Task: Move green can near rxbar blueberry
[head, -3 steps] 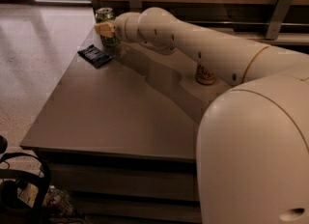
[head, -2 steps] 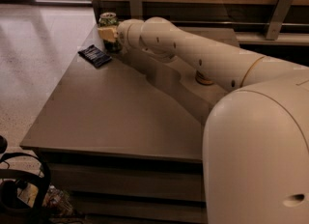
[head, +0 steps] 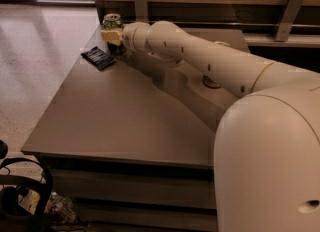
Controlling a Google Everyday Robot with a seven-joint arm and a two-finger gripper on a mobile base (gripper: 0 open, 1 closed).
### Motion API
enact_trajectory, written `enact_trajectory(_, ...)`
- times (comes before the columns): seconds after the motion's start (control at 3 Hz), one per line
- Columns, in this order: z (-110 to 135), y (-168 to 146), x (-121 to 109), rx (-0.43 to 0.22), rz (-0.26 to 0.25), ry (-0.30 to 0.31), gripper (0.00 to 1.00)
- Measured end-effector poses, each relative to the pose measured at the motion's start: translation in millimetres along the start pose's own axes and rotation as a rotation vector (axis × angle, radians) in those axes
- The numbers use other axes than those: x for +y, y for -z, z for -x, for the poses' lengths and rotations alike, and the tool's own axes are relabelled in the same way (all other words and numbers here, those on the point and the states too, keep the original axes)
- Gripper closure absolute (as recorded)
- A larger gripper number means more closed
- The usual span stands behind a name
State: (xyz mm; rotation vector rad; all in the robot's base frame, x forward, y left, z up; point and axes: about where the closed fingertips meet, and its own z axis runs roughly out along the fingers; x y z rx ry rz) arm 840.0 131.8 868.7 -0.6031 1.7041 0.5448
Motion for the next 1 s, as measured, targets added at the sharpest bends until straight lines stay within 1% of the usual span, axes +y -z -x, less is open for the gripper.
enact_trajectory(0.33,-0.3,-0.8,1.1,0.0,0.002,0.0,0.59)
enact_trajectory(0.67,0.1,-0.8,1.3,0.0,0.002,0.0,0.28)
enact_trajectory(1.0,0.2,-0.8,1.3,0.0,0.002,0.0,0.0)
